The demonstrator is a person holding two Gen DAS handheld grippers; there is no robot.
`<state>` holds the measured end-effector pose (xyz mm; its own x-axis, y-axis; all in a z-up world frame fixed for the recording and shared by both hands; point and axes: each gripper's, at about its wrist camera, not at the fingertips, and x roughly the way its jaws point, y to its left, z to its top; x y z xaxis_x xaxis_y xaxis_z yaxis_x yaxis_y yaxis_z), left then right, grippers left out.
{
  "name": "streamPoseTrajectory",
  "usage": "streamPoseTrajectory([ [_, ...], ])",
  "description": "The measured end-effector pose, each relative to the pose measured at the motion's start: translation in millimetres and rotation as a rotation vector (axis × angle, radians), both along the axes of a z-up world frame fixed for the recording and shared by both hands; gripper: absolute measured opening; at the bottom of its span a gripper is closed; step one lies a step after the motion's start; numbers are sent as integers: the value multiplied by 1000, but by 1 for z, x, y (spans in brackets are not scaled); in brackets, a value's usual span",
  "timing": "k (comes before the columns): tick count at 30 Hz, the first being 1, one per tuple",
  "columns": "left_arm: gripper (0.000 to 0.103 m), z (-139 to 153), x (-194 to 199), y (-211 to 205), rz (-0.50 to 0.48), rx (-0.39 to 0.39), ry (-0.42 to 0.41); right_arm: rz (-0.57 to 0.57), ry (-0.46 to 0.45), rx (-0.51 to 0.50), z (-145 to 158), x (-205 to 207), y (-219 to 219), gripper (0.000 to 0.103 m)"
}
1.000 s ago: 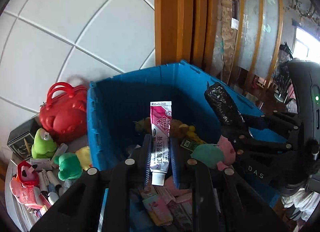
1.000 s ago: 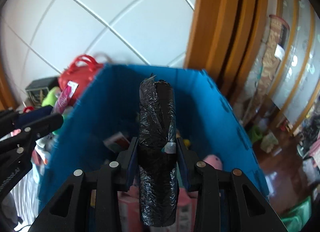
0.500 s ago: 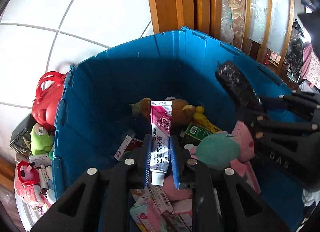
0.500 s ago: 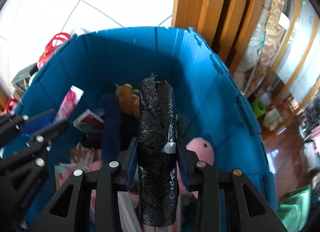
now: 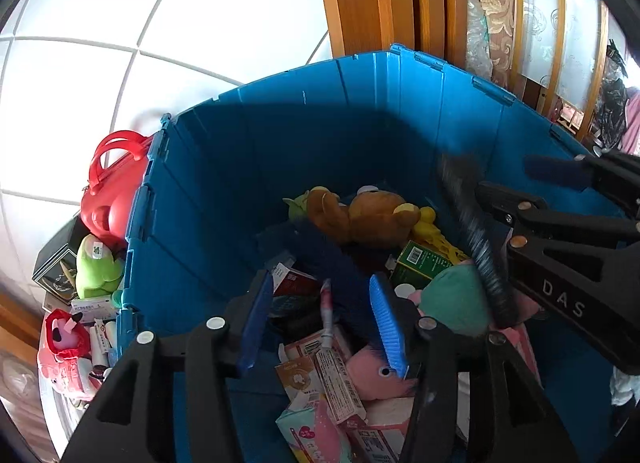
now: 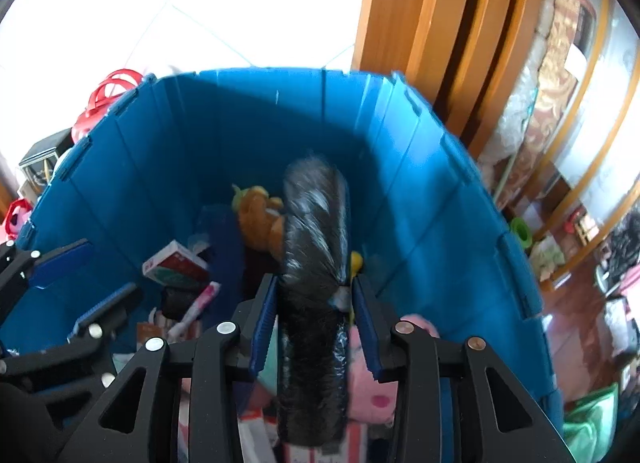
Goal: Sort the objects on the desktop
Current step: 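Carry the tube and roll into the blue bin and open both tools, then move both tools back over the pile on the table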
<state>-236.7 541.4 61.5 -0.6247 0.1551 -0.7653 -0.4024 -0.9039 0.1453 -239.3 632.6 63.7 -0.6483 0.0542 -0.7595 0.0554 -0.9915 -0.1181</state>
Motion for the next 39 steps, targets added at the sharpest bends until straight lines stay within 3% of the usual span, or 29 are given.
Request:
streamPoseTrajectory([
  [3, 50, 2, 0, -3, 5, 16, -1, -7, 43, 9, 15, 5, 0, 82],
  [9, 50, 22, 12, -12, 5, 67, 45, -20, 96, -7, 42, 21, 8, 103],
  [17, 50, 63, 50, -47, 5, 155, 153, -25, 211, -61, 85, 71, 7, 103],
  [19, 56, 73, 64, -61, 12, 187, 192, -20, 245, -85, 95, 86, 4, 103],
  [21, 74, 81, 78, -78, 28, 220, 242, 0, 279, -113, 102, 104, -4, 103],
  [25, 80, 91, 108, -117, 64, 263, 355, 45, 342, -149, 113, 133, -29, 103],
  [29, 80, 85, 124, -160, 119, 262, 407, 87, 388, -191, 114, 154, -58, 103],
  [39, 80, 35, 130, -299, 286, 235, 356, 224, 423, -283, 98, 184, -167, 103],
])
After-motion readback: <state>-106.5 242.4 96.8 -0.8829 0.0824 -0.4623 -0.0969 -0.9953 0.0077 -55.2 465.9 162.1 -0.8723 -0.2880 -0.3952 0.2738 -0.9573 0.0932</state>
